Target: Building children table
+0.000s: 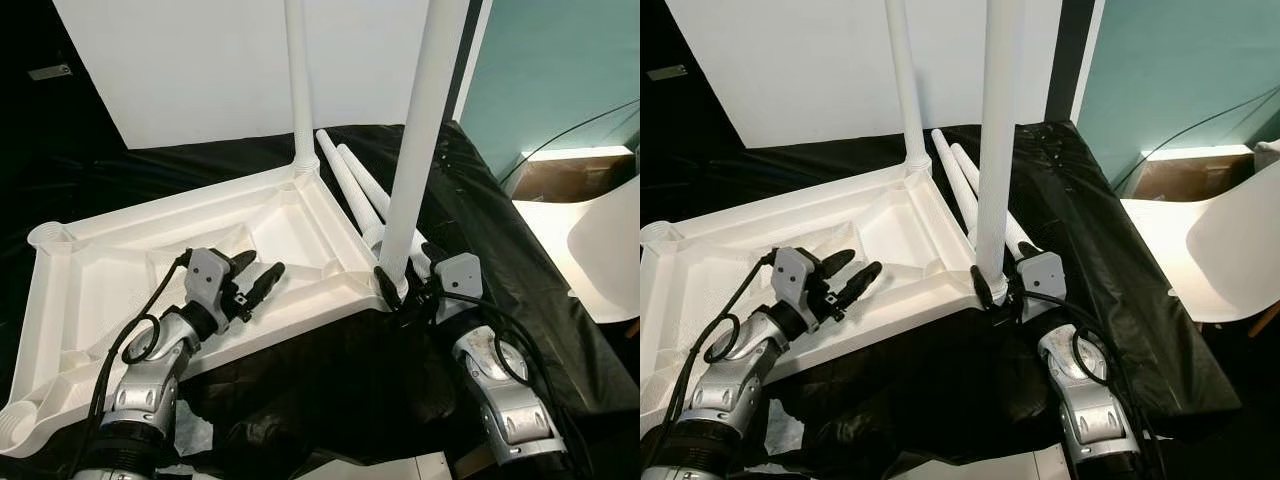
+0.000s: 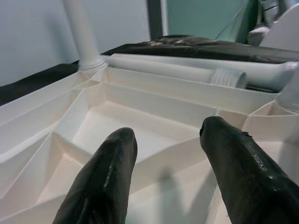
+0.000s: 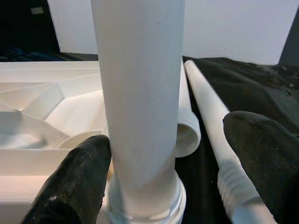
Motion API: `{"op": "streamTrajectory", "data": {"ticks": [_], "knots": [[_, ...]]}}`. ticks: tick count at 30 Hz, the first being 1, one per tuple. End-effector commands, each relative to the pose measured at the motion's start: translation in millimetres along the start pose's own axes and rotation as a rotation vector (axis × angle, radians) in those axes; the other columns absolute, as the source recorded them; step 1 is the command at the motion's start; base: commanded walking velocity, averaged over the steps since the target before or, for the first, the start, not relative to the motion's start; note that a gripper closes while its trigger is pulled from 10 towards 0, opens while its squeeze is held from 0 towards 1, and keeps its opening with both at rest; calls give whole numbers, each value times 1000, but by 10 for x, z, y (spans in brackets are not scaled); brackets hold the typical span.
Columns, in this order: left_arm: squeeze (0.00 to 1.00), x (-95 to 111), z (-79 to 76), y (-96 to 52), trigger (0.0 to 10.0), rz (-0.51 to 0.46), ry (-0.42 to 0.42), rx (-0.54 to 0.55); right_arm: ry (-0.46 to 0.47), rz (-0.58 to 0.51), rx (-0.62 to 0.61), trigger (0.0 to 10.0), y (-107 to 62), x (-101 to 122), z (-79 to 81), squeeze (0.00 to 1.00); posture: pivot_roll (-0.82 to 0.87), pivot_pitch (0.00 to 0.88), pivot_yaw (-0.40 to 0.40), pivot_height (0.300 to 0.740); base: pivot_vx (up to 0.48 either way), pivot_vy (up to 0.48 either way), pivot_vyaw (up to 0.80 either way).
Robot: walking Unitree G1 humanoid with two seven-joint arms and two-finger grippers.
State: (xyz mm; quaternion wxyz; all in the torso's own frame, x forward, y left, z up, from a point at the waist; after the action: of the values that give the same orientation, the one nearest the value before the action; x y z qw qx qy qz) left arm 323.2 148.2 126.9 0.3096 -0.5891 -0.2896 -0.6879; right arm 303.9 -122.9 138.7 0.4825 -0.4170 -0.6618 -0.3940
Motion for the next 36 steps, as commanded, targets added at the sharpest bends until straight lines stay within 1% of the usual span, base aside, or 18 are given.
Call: {"op": "streamTrajectory", "data": {"ticks": [1,5,6,7,8,9,10,11,12,13,20,21,23,25,26,28,31,36], "knots": [[0,-122,361,-124,10000,50,-16,411,24,28,34,10000,-40,-29,3,0,-67,0,39,740,0,0,0],[0,-137,368,-131,10000,48,-11,418,31,35,87,9961,-54,-31,63,0,-65,0,36,740,0,0,0],[0,-135,370,-126,10000,43,-5,419,37,40,111,4510,-57,-35,88,0,-63,0,34,740,0,0,0],[0,-132,373,-120,10000,38,-1,419,41,42,123,3608,-59,-36,99,0,-63,0,34,740,0,0,0],[0,-132,373,-120,10000,38,-1,419,41,42,123,3608,-59,-36,99,0,-63,0,34,740,0,0,0],[0,-123,372,-106,10000,30,0,418,41,41,126,2078,-61,-31,98,0,-64,0,33,740,0,0,0],[0,-123,372,-106,10000,30,0,418,41,41,126,2078,-61,-31,98,0,-64,0,33,740,0,0,0],[0,-115,369,-94,10000,26,0,415,35,35,123,1059,-62,-22,88,0,-66,0,33,740,0,0,0],[0,-115,369,-94,10000,26,0,415,35,35,123,1059,-62,-22,88,0,-66,0,33,740,0,0,0],[0,-111,366,-85,10000,22,1,414,30,27,114,0,-65,-5,70,0,-68,0,34,740,0,0,0],[0,-70,368,-101,10000,-2,13,429,21,11,97,0,-86,49,24,0,-75,0,38,740,0,0,0],[0,-53,380,-141,10000,-16,7,470,12,3,82,10000,-105,72,-2,0,-76,0,43,740,0,0,0],[0,-41,355,-244,10000,-38,-15,547,-1,-4,48,10000,-143,94,-56,0,-77,0,45,740,0,0,0],[0,-82,323,-356,10000,-37,-35,611,-1,3,41,10000,-168,87,-75,0,-70,0,42,740,0,0,0],[0,-82,323,-356,10000,-37,-35,611,-1,3,41,10000,-168,87,-75,0,-70,0,42,740,0,0,0],[0,-107,312,-406,10000,-32,-42,635,4,9,43,10000,-177,79,-76,0,-68,0,41,740,0,0,0],[0,-162,275,-526,10000,-9,-43,658,57,56,76,10000,-186,-3,-38,0,-51,0,37,740,0,0,0],[0,-150,269,-583,10000,-10,-35,659,84,87,105,10000,-187,-71,12,0,-40,0,35,740,0,0,0]]}}
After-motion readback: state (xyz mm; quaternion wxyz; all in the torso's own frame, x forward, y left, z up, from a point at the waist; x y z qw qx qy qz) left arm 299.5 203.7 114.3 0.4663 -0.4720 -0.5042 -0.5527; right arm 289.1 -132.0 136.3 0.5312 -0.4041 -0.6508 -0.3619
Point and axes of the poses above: a point about 5 cm out from each wrist's last joint towards the gripper, its own y axis pointing out of the wrist towards the gripper, its own x axis along the axis of the wrist's last joint, z = x × y, the point moved 4 cm from there along y, pointing out of the wrist towards the gripper
